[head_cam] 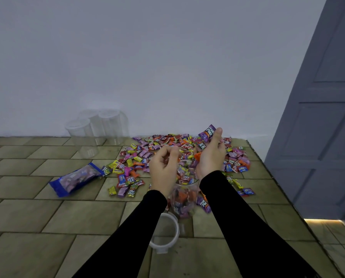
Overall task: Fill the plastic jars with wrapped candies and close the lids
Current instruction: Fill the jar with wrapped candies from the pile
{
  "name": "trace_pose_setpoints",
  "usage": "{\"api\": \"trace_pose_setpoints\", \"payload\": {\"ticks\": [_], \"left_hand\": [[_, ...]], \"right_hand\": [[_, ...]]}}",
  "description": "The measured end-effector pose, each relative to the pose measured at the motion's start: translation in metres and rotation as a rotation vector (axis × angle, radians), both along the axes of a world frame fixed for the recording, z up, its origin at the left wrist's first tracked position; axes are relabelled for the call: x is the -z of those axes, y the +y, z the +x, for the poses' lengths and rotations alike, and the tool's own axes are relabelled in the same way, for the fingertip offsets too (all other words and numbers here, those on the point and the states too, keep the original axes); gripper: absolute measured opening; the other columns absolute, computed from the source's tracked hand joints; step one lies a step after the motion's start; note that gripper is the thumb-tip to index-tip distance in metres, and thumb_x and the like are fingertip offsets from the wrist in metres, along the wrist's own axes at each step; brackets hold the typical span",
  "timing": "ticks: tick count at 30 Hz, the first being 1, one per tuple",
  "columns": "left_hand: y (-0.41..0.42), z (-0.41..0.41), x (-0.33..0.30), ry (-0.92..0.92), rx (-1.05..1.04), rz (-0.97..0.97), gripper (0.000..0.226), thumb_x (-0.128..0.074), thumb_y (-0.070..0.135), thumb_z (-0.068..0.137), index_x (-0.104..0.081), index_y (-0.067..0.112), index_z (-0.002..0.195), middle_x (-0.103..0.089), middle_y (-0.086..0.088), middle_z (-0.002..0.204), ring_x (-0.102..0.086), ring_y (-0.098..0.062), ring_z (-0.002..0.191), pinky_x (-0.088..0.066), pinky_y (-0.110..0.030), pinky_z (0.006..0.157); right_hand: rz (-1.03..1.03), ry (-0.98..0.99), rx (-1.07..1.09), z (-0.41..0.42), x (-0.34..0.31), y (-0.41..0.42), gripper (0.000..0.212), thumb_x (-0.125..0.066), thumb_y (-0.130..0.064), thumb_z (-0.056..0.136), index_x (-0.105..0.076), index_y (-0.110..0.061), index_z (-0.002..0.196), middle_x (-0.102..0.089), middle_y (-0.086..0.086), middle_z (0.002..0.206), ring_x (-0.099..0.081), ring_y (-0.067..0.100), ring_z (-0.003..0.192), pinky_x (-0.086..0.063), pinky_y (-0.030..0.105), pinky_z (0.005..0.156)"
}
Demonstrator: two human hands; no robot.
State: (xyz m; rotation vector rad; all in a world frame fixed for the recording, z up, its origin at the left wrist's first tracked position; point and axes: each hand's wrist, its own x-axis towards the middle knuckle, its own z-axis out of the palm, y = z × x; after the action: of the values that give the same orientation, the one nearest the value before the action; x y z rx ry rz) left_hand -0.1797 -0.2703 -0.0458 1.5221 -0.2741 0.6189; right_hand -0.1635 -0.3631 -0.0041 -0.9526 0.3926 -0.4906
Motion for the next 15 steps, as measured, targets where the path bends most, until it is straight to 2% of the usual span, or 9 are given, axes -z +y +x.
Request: {"api": "trace_pose_setpoints", "payload": {"ticks": [2, 4, 6, 8, 11, 13, 15], "left_hand": [[0.000, 0.002, 0.002, 0.007, 0.019, -0.031, 0.038, -0.053, 0.032, 0.094, -0.064, -0.001, 0.078, -0.062, -0.020, 0.074, -0.054, -0.035, 0.067, -0.044, -0.034, 0.059], [0.000, 0.001, 0.003, 0.003, 0.034, -0.057, 0.037, -0.053, 0.034, 0.092, -0.066, 0.001, 0.080, -0.065, -0.018, 0.076, -0.058, -0.036, 0.072, -0.047, -0.036, 0.062], [0.001, 0.000, 0.003, -0.006, 0.034, -0.071, 0.035, -0.052, 0.032, 0.092, -0.068, 0.003, 0.082, -0.069, -0.013, 0.078, -0.063, -0.030, 0.076, -0.051, -0.034, 0.071], [0.001, 0.002, 0.006, 0.005, 0.055, -0.116, 0.031, -0.051, 0.028, 0.093, -0.068, 0.004, 0.084, -0.071, -0.011, 0.084, -0.068, -0.027, 0.084, -0.054, -0.033, 0.078], [0.003, 0.003, 0.017, 0.018, 0.082, -0.199, 0.032, -0.050, 0.037, 0.091, -0.068, 0.012, 0.092, -0.071, -0.011, 0.096, -0.067, -0.028, 0.097, -0.053, -0.040, 0.087], [0.003, 0.003, 0.025, 0.016, 0.068, -0.213, 0.035, -0.047, 0.039, 0.092, -0.066, 0.011, 0.100, -0.070, -0.010, 0.105, -0.064, -0.025, 0.106, -0.050, -0.038, 0.093], [0.002, 0.005, 0.032, 0.098, 0.080, -0.194, 0.037, -0.042, 0.037, 0.097, -0.064, 0.009, 0.107, -0.069, -0.007, 0.110, -0.064, -0.019, 0.108, -0.048, -0.034, 0.095]], "right_hand": [[0.001, -0.005, -0.010, 0.000, 0.001, -0.001, 0.036, -0.042, -0.053, 0.096, -0.052, -0.022, 0.082, -0.038, -0.004, 0.071, -0.038, 0.014, 0.065, -0.040, 0.036, 0.068], [0.004, -0.004, -0.018, 0.001, 0.001, -0.001, 0.038, -0.041, -0.054, 0.095, -0.057, -0.019, 0.096, -0.046, -0.002, 0.080, -0.045, 0.015, 0.074, -0.047, 0.036, 0.072], [-0.005, 0.001, -0.026, 0.002, 0.002, -0.001, 0.051, -0.041, -0.055, 0.095, -0.056, -0.012, 0.117, -0.054, 0.001, 0.097, -0.052, 0.016, 0.086, -0.051, 0.038, 0.080], [-0.021, -0.002, -0.029, 0.002, 0.002, -0.001, 0.053, -0.041, -0.054, 0.095, -0.054, -0.010, 0.123, -0.055, 0.001, 0.099, -0.053, 0.014, 0.085, -0.051, 0.035, 0.079], [-0.038, -0.012, -0.031, 0.001, 0.004, -0.001, 0.046, -0.041, -0.055, 0.095, -0.056, -0.016, 0.114, -0.054, -0.002, 0.091, -0.052, 0.011, 0.080, -0.049, 0.040, 0.081], [-0.036, -0.021, -0.032, 0.001, 0.004, -0.001, 0.037, -0.041, -0.055, 0.095, -0.057, -0.021, 0.096, -0.047, -0.003, 0.081, -0.046, 0.009, 0.072, -0.045, 0.039, 0.074], [-0.030, -0.028, -0.041, 0.000, 0.003, -0.001, 0.032, -0.041, -0.053, 0.096, -0.054, -0.026, 0.085, -0.040, -0.005, 0.073, -0.040, 0.008, 0.065, -0.040, 0.035, 0.070]]}}
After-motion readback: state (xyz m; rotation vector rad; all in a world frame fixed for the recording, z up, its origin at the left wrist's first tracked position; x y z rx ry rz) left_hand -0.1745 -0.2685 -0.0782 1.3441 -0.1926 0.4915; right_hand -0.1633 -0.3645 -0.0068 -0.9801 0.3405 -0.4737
